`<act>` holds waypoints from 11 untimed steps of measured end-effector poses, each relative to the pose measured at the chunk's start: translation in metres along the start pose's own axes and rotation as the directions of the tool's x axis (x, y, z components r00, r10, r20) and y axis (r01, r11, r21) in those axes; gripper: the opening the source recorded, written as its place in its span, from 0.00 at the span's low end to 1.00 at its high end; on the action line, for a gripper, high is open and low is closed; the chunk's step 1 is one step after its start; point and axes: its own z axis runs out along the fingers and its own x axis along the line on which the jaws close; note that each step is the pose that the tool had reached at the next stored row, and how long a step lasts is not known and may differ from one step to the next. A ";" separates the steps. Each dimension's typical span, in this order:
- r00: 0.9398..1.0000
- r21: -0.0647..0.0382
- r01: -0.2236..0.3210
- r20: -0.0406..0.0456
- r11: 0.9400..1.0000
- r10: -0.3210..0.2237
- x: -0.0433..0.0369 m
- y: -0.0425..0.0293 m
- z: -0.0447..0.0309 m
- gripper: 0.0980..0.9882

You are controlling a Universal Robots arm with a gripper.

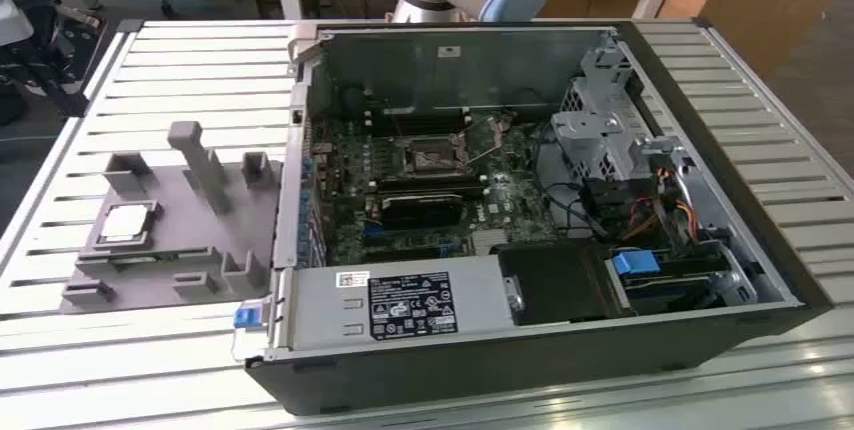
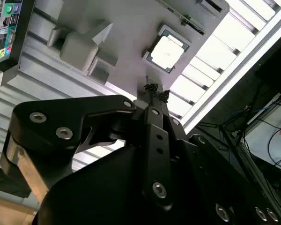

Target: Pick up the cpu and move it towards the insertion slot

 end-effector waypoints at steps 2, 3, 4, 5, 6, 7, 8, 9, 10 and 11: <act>1.000 0.000 0.000 0.000 1.000 0.000 0.0000 0.0000 0.0000 0.00; 1.000 0.000 0.000 0.000 1.000 0.000 0.0000 0.0000 0.0000 0.00; 1.000 0.000 0.000 0.000 1.000 0.000 0.0000 0.0000 0.0000 0.00; 1.000 0.000 0.000 0.000 1.000 0.000 0.0000 0.0000 0.0000 0.00; 1.000 0.000 0.000 0.000 1.000 0.000 0.0000 0.0000 0.0000 0.00; 1.000 0.000 0.000 0.000 1.000 0.000 0.0000 0.0000 0.0000 0.00; 1.000 0.000 0.000 0.000 1.000 0.000 0.0000 0.0000 0.0000 0.00; 1.000 0.000 0.000 0.000 1.000 0.000 0.0000 0.0000 0.0000 0.00; 1.000 0.000 0.000 0.000 1.000 0.000 0.0001 0.0000 0.0003 0.00; 1.000 0.000 0.000 0.000 1.000 0.000 0.0002 0.0000 0.0009 0.00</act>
